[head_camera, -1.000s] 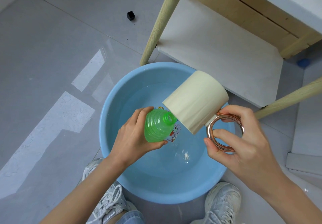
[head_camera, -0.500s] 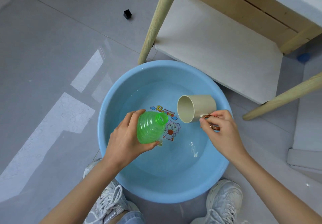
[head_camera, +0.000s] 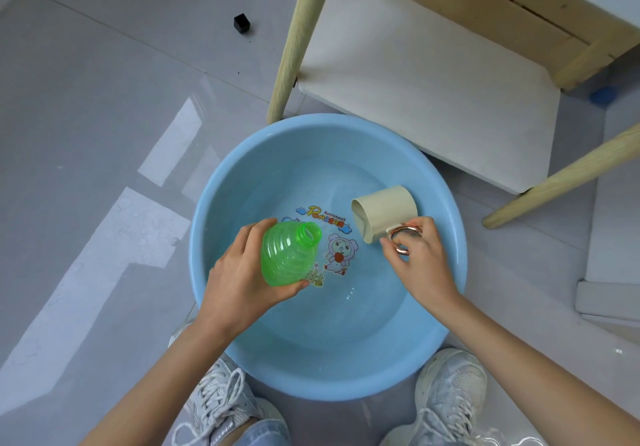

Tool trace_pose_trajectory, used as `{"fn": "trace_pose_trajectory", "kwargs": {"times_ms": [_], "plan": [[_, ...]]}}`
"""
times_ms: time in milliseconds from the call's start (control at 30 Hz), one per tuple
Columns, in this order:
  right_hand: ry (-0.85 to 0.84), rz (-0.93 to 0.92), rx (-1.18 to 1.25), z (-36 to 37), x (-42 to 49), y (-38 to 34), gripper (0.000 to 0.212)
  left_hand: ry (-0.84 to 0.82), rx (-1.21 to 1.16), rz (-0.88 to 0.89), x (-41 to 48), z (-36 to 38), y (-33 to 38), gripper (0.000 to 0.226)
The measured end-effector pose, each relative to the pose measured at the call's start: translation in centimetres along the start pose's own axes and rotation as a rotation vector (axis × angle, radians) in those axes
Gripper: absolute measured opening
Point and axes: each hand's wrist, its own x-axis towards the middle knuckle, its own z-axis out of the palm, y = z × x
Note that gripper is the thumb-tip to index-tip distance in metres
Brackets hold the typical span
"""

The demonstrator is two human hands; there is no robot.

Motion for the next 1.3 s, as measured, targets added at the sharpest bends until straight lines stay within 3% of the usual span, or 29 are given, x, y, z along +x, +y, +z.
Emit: {"fn": "trace_pose_trajectory", "kwargs": {"times_ms": [400, 733, 967, 1300], "plan": [[-0.079, 0.0, -0.107, 0.9, 0.9, -0.7, 0.022, 0.011, -0.007, 0.005, -0.3, -0.2, -0.5, 0.091], [-0.265, 0.029, -0.22, 1.6, 1.5, -1.2, 0.029, 0.015, -0.039, 0.007, -0.3, -0.4, -0.6, 0.09], [-0.337, 0.063, -0.183, 1.7, 1.6, -1.8, 0.031, 0.008, -0.021, -0.001, -0.3, -0.6, -0.7, 0.094], [-0.453, 0.175, 0.089, -0.1, 1.5, -2.7, 0.023, 0.015, -0.024, -0.009, -0.3, -0.8, -0.4, 0.091]]}}
